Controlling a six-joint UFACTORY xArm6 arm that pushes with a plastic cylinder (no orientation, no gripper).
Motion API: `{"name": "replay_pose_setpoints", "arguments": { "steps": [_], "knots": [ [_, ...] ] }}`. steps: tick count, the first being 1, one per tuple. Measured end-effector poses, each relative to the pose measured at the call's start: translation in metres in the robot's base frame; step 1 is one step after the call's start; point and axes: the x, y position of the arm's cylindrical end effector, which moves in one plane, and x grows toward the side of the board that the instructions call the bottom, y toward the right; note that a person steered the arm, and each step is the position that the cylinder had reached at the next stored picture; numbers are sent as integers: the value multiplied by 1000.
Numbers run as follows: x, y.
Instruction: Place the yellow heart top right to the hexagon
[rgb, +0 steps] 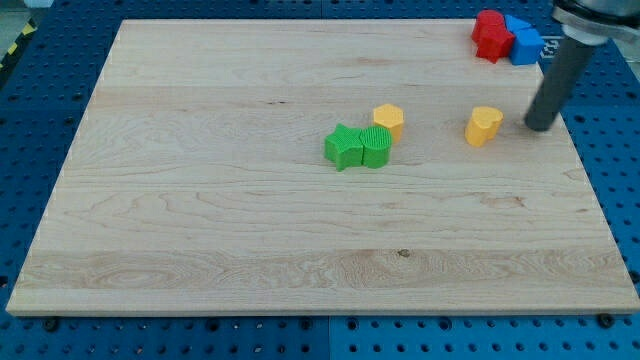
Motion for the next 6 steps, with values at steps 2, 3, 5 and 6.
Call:
{"name": "replay_pose_setpoints", "arguments": {
  "steps": [2, 3, 5, 6],
  "knots": [
    [3, -88],
    [-18, -147],
    [-54, -152],
    [-64, -96]
  ]
}}
